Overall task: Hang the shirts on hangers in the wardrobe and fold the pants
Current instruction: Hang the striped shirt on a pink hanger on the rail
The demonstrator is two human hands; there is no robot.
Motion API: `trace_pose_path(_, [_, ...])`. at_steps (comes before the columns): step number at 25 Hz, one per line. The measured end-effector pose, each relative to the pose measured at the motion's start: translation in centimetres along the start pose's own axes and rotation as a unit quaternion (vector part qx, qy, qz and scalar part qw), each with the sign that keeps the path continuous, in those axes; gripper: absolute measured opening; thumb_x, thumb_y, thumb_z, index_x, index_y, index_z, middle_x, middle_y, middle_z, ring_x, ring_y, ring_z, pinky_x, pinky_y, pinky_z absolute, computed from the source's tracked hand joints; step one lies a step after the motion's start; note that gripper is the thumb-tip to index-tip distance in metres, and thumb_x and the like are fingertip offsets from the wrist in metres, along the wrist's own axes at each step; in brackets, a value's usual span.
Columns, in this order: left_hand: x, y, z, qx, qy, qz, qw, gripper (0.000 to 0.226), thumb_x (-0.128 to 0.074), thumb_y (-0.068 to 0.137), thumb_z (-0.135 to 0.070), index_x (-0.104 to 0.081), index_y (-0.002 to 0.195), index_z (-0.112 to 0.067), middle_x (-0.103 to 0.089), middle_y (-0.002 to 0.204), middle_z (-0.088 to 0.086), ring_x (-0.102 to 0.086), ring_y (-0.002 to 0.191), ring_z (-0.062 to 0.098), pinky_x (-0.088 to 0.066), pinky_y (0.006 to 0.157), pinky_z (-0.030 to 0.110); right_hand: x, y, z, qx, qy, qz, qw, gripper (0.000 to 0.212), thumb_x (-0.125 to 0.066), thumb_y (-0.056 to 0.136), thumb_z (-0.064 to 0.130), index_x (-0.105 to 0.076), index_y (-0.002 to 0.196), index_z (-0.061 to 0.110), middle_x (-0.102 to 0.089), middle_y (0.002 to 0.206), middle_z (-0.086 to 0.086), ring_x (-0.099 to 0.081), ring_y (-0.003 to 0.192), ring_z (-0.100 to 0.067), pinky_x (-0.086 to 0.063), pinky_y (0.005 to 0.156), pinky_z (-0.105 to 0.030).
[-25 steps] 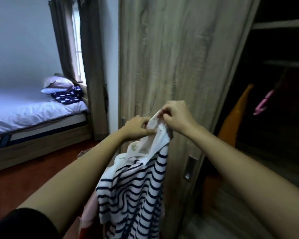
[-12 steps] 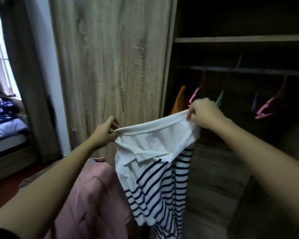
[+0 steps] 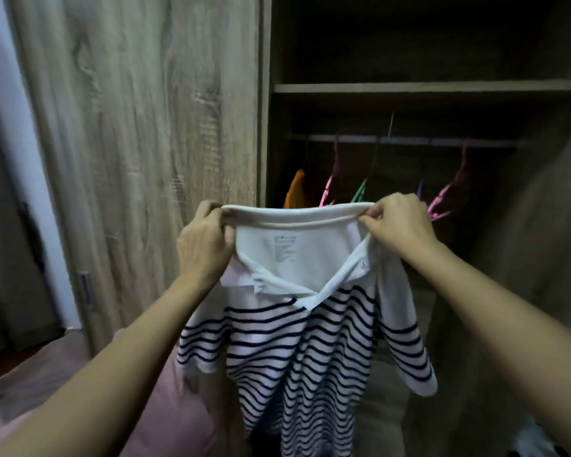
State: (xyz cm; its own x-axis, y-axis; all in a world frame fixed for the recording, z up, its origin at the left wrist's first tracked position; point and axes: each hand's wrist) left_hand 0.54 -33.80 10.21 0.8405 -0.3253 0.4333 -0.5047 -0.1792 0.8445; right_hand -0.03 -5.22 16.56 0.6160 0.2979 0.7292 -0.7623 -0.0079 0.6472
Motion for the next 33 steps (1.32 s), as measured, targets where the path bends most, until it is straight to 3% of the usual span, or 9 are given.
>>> trace_pose_path(3, [-1.1, -0.7, -0.1, -0.030, -0.023, 0.127, 0.991, 0.048, -0.054, 0.075, -0.006, -0.046, 0.123, -0.002, -0.038, 0.122, 0.019, -0.052, 0.099, 0.039, -0.049, 0.078, 0.046, 1.6, -0.1, -1.0, -0.026, -0.019, -0.019, 0.999, 0.024, -0.058, 0.082, 0.025, -0.073, 0.101, 0.023, -0.069, 0.103, -0.011, -0.062, 0.099, -0.037, -0.051, 0.079, -0.038])
trace_pose_path(7, [0.0, 1.1, 0.5, -0.001, -0.093, 0.132, 0.987, 0.014, -0.060, 0.070, 0.001, -0.057, 0.081, -0.008, -0.045, 0.084, 0.004, -0.054, 0.083, 0.034, -0.038, 0.066, 0.033, 1.9, -1.0, -4.2, -0.093, -0.030, 0.121, 0.988, 0.017, -0.065, 0.080, 0.027, -0.075, 0.094, 0.024, -0.068, 0.108, -0.012, -0.062, 0.102, -0.034, -0.052, 0.087, -0.038])
trace_pose_path(12, [1.6, 1.4, -1.4, 0.097, -0.314, 0.109, 0.938, 0.035, -0.051, 0.063, 0.009, -0.058, 0.053, -0.024, -0.062, 0.076, 0.003, -0.060, 0.080, 0.021, -0.053, 0.077, 0.045, 1.3, -1.9, -5.9, -0.095, 0.047, 0.175, 0.979, 0.014, -0.065, 0.083, 0.019, -0.075, 0.094, 0.016, -0.068, 0.109, -0.010, -0.061, 0.104, -0.029, -0.050, 0.092, -0.036])
trace_pose_path(16, [0.5, 0.9, -2.2, -0.028, -0.111, 0.219, 0.969, 0.039, -0.039, 0.076, -0.001, -0.077, 0.084, -0.009, -0.064, 0.087, 0.007, -0.061, 0.083, 0.025, -0.052, 0.079, 0.035, 1.0, -2.3, -6.0, -0.044, 0.041, 0.176, 0.983, 0.023, -0.059, 0.085, 0.014, -0.072, 0.104, 0.016, -0.065, 0.117, -0.009, -0.060, 0.108, -0.029, -0.045, 0.091, -0.028])
trace_pose_path(21, [-3.5, -0.4, -2.2, -0.033, 0.034, 0.158, 0.986, 0.022, -0.046, 0.081, 0.000, -0.068, 0.085, 0.001, -0.062, 0.093, 0.018, -0.058, 0.081, 0.037, -0.050, 0.067, 0.041, -0.9, -3.3, -7.0, 0.111, -0.056, 0.270, 0.955, 0.049, -0.063, 0.068, 0.009, -0.065, 0.116, 0.019, -0.060, 0.120, -0.001, -0.056, 0.113, -0.022, -0.045, 0.095, -0.030])
trace_pose_path(25, [-5.5, 0.2, -3.0, -0.033, 0.036, 0.164, 0.985, 0.017, -0.052, 0.081, 0.003, -0.067, 0.090, 0.003, -0.063, 0.093, 0.021, -0.060, 0.082, 0.040, -0.051, 0.071, 0.043, -1.0, -1.5, -9.3, 0.076, -0.016, 0.250, 0.965, 0.048, -0.052, 0.068, 0.001, -0.068, 0.106, 0.026, -0.058, 0.121, 0.004, -0.054, 0.114, -0.021, -0.046, 0.097, -0.039])
trace_pose_path(28, [-6.9, 0.8, -4.1, -0.014, -0.024, 0.192, 0.981, 0.017, -0.056, 0.085, -0.002, -0.072, 0.091, -0.003, -0.069, 0.093, 0.013, -0.065, 0.080, 0.027, -0.054, 0.072, 0.036, -2.2, -0.3, -11.1, 0.048, 0.005, 0.286, 0.957, 0.054, -0.042, 0.067, -0.007, -0.071, 0.102, 0.023, -0.063, 0.118, -0.002, -0.058, 0.112, -0.021, -0.047, 0.096, -0.034])
trace_pose_path(31, [-8.1, 1.8, -4.8, 0.066, -0.077, 0.224, 0.969, 0.014, -0.059, 0.087, -0.008, -0.072, 0.081, -0.010, -0.069, 0.082, 0.005, -0.061, 0.066, 0.009, -0.046, 0.057, 0.017, -2.9, 1.1, -12.3, 0.009, 0.055, 0.293, 0.954, 0.056, -0.038, 0.069, -0.011, -0.070, 0.107, 0.017, -0.064, 0.117, -0.007, -0.061, 0.102, -0.019, -0.048, 0.079, -0.017])
trace_pose_path(33, [-8.6, 2.6, -5.2, 0.089, -0.102, 0.230, 0.964, 0.014, -0.061, 0.084, -0.020, -0.071, 0.076, -0.015, -0.068, 0.077, 0.005, -0.064, 0.070, 0.016, -0.045, 0.056, 0.021, -2.7, 2.6, -12.2, -0.005, 0.084, 0.272, 0.959, 0.054, -0.040, 0.070, -0.008, -0.067, 0.109, 0.019, -0.061, 0.108, -0.006, -0.060, 0.078, -0.014, -0.041, 0.053, -0.006])
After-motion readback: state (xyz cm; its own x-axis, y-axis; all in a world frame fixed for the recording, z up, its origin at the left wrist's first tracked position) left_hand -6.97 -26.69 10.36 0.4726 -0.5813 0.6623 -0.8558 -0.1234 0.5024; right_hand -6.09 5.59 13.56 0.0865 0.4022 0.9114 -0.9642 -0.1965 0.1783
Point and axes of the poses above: each hand's wrist, its own y-axis towards the middle knuckle, its own x-axis out of the back of the hand, z = x × y
